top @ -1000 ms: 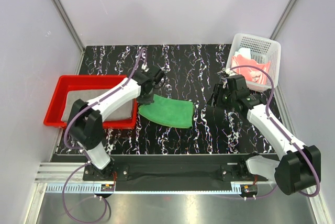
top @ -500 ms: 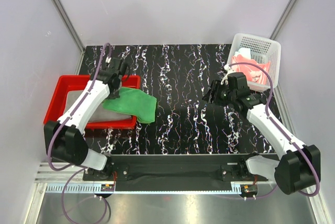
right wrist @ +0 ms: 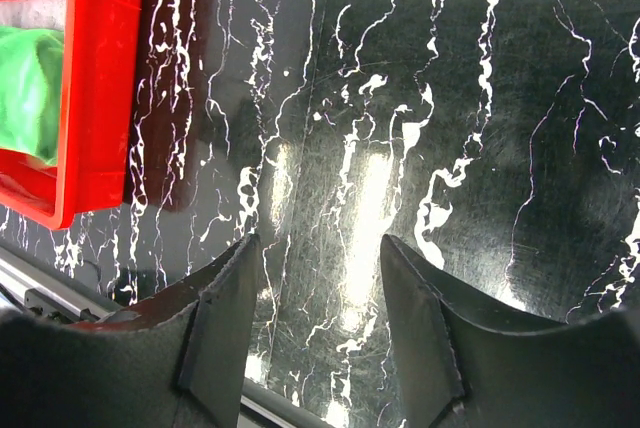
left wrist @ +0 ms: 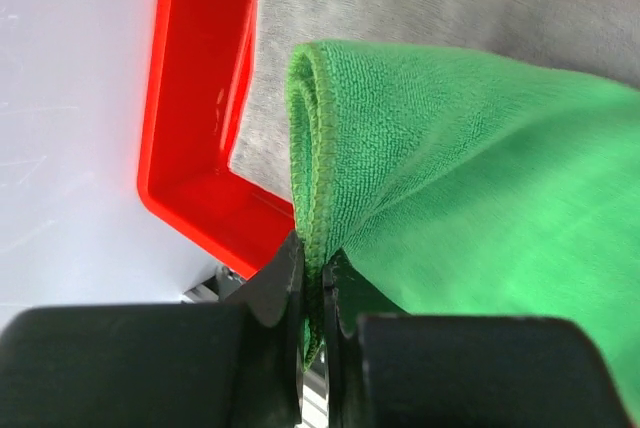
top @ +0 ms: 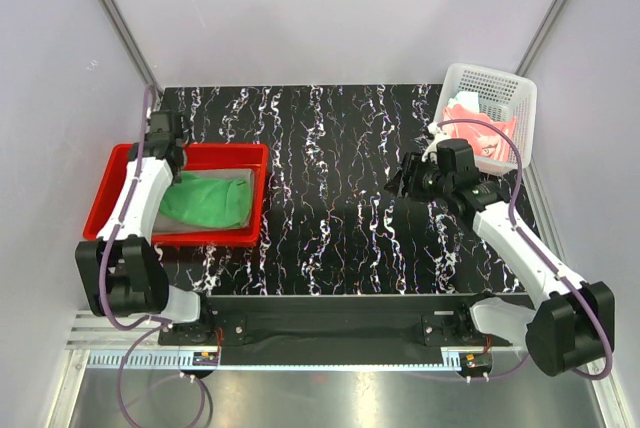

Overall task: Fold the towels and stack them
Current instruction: Neatly place the folded towel into the bin

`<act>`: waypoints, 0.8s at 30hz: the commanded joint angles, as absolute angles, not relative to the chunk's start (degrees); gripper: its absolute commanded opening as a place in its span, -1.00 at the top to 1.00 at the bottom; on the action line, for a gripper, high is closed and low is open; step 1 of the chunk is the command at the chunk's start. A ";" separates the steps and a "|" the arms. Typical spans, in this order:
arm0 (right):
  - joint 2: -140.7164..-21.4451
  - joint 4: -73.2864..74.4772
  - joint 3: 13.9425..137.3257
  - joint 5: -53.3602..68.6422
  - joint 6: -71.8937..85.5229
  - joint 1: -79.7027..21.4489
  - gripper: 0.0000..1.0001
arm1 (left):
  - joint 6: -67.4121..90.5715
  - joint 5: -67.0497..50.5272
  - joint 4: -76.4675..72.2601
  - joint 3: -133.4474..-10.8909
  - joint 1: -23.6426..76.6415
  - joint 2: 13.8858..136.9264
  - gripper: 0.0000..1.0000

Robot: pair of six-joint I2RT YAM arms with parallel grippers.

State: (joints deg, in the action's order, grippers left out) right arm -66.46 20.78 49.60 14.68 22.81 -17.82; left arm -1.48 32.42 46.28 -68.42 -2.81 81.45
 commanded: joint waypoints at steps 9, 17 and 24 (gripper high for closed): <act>-61.79 22.59 53.00 14.51 21.00 -17.58 -0.22 | 4.91 42.33 47.71 -76.09 -13.53 93.15 -0.15; -65.21 23.38 58.69 7.57 23.29 -17.58 -0.75 | 10.47 26.67 54.50 -90.18 -11.35 92.65 -0.22; -71.80 25.93 65.56 7.39 24.52 -17.58 -0.99 | 14.67 1.61 42.91 -72.45 -2.65 85.35 -0.21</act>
